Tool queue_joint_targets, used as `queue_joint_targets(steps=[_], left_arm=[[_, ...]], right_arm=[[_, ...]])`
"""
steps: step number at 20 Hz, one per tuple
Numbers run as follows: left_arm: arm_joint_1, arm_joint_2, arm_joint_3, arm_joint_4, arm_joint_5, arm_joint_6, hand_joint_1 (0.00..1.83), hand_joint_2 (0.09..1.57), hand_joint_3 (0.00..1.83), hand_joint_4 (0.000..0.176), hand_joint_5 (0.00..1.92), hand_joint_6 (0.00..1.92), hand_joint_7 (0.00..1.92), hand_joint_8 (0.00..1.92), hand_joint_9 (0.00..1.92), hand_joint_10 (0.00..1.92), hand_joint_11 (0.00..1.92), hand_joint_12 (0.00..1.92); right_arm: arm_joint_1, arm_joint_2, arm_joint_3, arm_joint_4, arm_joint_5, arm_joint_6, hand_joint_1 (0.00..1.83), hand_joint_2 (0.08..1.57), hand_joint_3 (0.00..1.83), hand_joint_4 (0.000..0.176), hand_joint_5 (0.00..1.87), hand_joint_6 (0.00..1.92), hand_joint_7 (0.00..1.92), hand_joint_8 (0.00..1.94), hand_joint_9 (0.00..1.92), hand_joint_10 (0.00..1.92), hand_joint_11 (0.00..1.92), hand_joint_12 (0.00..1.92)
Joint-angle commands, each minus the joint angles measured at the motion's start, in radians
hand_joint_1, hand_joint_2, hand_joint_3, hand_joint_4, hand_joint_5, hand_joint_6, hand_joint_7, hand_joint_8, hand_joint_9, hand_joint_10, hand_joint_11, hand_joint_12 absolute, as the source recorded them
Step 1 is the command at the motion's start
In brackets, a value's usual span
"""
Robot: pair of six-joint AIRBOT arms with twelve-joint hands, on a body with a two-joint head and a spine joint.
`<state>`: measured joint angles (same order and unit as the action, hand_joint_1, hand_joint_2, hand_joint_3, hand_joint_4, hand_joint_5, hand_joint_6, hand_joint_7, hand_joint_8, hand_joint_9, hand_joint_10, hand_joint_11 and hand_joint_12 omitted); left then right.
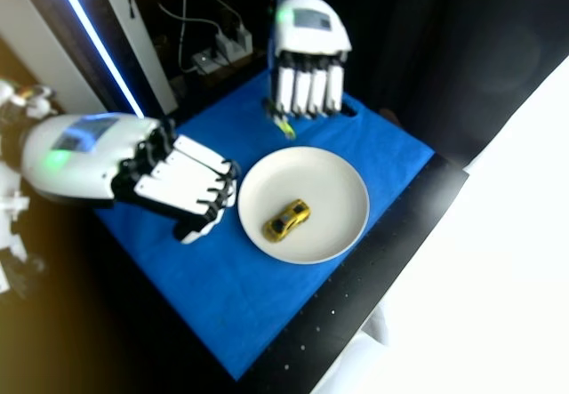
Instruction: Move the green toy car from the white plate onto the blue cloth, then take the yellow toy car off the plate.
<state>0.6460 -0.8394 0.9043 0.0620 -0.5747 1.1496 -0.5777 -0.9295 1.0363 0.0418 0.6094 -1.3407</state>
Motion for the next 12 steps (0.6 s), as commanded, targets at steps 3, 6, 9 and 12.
queue_joint_targets(steps=[3,6,9,12], left_arm=[[0.034,0.054,-0.054,0.006,-0.17,0.0,1.19,1.19,0.0,0.0,0.84,1.07,0.85,1.4,0.4,1.64,0.03,1.92],[0.074,0.083,-0.09,0.006,-0.169,-0.001,1.18,1.17,0.0,0.025,0.86,1.12,0.88,1.25,0.45,1.36,0.17,1.79],[0.101,0.101,-0.115,0.006,-0.159,-0.004,1.17,1.2,0.0,0.0,0.82,1.15,0.84,1.34,0.49,1.35,0.26,1.72],[0.12,0.088,-0.109,-0.006,-0.12,-0.005,1.16,1.22,0.0,0.0,0.75,1.23,0.81,1.39,0.47,1.31,0.23,1.71]], right_arm=[[0.015,0.001,0.001,0.007,0.126,-0.007,1.09,1.02,0.0,0.0,0.67,0.7,0.66,0.85,0.51,1.26,0.35,1.81],[0.014,0.001,0.002,0.01,0.125,-0.007,1.06,1.03,0.0,0.0,0.65,0.74,0.63,0.92,0.48,1.27,0.3,1.83],[0.014,0.001,0.003,0.014,0.124,-0.007,1.03,1.02,0.0,0.0,0.65,0.79,0.64,0.94,0.49,1.27,0.29,1.82],[0.014,0.001,0.004,0.016,0.124,-0.007,1.05,1.02,0.0,0.0,0.61,0.81,0.62,1.06,0.48,1.37,0.32,1.89]])
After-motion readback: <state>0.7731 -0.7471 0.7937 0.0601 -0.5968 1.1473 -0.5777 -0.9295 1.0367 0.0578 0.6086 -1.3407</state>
